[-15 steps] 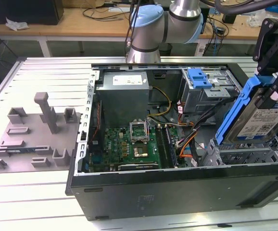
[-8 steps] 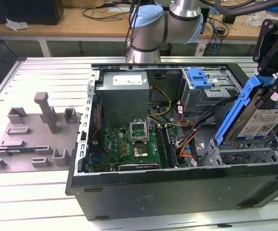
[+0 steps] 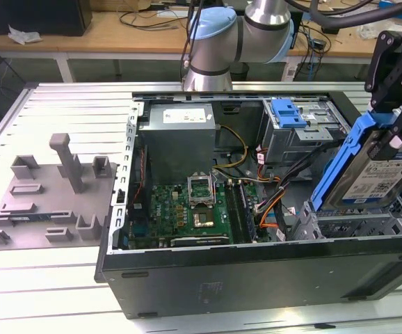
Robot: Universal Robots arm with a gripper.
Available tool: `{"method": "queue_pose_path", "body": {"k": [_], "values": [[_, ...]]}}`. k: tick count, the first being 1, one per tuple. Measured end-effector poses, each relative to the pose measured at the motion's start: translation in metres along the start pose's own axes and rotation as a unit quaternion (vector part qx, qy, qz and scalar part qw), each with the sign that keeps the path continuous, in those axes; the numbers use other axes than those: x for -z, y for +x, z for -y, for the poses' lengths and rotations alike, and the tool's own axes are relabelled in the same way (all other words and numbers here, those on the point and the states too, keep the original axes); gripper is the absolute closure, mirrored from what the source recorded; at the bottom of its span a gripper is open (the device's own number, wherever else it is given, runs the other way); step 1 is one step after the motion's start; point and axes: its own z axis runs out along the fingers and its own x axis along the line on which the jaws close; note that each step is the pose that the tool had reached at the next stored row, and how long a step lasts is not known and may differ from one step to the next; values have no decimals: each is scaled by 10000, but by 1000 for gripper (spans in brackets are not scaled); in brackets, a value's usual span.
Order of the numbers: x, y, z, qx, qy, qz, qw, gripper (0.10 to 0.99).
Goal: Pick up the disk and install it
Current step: 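Insert the disk into the insertion slot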
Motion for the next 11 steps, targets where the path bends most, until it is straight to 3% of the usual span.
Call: {"method": "queue_pose_path", "body": {"k": [11], "values": [[-49,2,3,0,0,0,10000,718]]}}
